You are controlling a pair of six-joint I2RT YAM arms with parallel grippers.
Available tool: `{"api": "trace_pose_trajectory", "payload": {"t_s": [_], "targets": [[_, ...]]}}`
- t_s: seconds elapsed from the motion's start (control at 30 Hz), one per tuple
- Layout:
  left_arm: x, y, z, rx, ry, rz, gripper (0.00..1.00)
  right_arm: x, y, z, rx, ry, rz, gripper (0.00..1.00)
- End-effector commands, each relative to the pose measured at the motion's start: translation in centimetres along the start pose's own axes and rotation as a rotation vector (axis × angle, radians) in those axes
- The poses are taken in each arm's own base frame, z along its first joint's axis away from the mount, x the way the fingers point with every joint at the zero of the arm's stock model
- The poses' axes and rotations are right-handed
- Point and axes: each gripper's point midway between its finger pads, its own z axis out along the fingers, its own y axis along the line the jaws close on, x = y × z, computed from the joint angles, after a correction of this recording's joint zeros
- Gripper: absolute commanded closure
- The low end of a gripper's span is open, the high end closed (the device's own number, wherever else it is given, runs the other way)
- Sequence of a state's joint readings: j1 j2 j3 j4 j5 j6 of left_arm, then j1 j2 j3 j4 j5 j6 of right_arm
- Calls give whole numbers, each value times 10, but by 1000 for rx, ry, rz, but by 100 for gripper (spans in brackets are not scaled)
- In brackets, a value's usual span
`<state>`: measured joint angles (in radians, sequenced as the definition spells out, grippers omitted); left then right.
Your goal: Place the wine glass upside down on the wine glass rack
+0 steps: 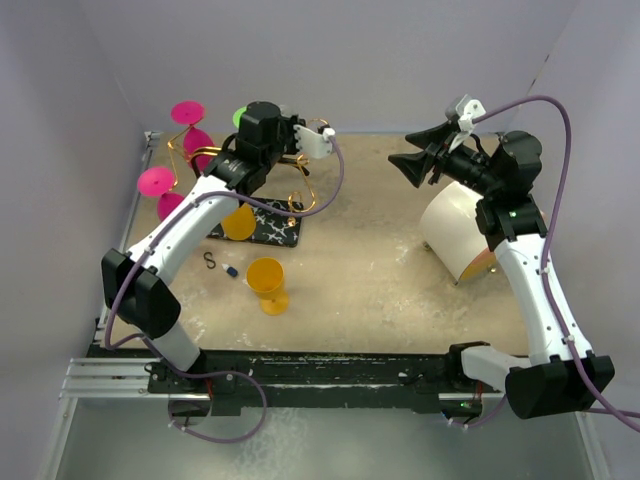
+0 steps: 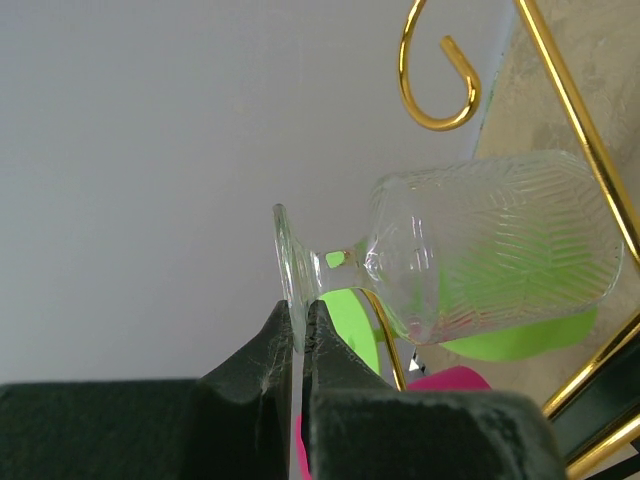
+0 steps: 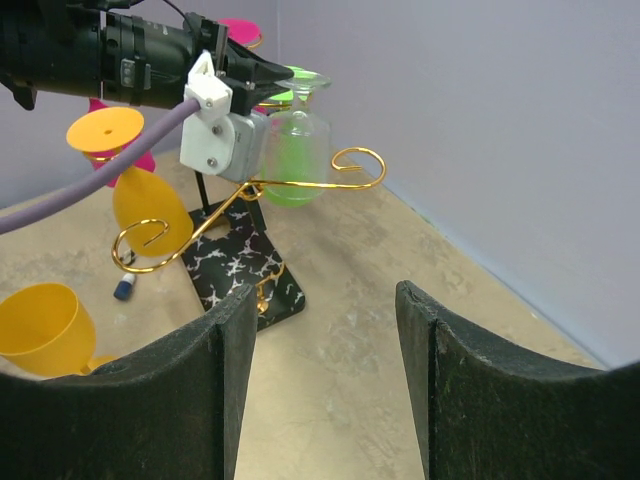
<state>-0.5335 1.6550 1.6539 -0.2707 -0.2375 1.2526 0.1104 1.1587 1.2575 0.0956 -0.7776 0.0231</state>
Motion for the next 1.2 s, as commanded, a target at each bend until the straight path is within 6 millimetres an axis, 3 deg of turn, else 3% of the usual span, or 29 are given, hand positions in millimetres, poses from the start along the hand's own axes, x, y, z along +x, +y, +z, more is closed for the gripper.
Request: {"api": "trace_pose_trajectory", "payload": {"t_s": [0.0, 0.77, 1.17], "targets": [[-18, 36, -10, -118, -78, 21, 100, -13, -2, 0, -3, -27, -38, 40], [-37, 3, 3, 38, -169, 135, 100, -6, -1, 3, -24, -13, -19, 40], [-51, -2, 8, 56, -227, 126, 100, -2, -2, 4, -23, -8, -15, 40]]}}
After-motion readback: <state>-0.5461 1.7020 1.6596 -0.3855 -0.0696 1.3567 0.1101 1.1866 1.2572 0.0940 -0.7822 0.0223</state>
